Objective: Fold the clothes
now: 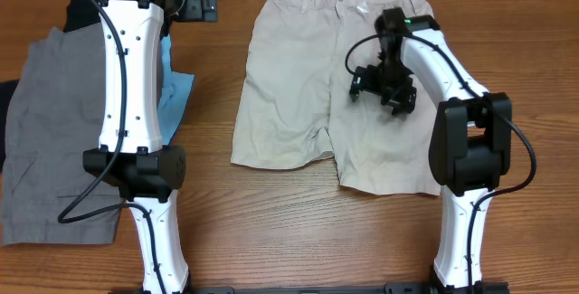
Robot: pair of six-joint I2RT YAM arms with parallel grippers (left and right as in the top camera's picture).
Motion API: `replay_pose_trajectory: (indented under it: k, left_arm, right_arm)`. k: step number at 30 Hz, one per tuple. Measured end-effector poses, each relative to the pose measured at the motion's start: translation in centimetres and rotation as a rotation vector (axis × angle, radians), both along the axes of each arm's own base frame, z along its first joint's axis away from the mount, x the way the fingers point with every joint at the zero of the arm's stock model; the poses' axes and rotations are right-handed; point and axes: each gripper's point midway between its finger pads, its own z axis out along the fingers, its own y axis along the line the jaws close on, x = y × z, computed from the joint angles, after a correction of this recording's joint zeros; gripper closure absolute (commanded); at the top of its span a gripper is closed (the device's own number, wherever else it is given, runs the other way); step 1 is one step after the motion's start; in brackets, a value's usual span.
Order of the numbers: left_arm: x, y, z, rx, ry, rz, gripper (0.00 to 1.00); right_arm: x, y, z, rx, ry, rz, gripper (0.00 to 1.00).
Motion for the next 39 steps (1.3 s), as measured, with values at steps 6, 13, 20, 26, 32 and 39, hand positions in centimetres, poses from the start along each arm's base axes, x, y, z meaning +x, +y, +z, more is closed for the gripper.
replay_pose_trajectory:
  k: [6, 13, 20, 26, 32, 39]
  left_arm:
    - [0.5, -2.8, -1.7, 0.008, 0.028, -0.129, 0.0]
    - [2.4, -7.0, -5.4, 0.032, 0.045, -0.27, 0.0]
    - [4.8, -10.4, -9.5, 0.031, 0.033, -0.358, 0.0]
    - [8.1, -14.0, -12.5, -0.043, -0.051, -0.429, 0.0]
    - [11.6, -18.3, -14.3, -0.107, -0.197, -0.512, 0.0]
    - [12.7, -21.9, -19.1, -0.16, -0.213, -0.542, 0.01]
  right_arm:
    - [-0.2, -1.8, -1.0, 0.045, -0.01, -0.055, 0.0]
    - [-0.3, -5.8, -0.7, 0.125, -0.03, -0.145, 0.0]
    - [0.1, -12.3, -0.6, 0.15, -0.08, -0.24, 0.0]
    - [0.1, -15.7, -0.4, 0.159, -0.12, -0.259, 0.0]
    - [-1.5, -17.2, 0.5, 0.161, -0.046, -0.241, 0.0]
    - [0.6, -17.5, 7.0, 0.087, -0.125, -0.181, 0.0]
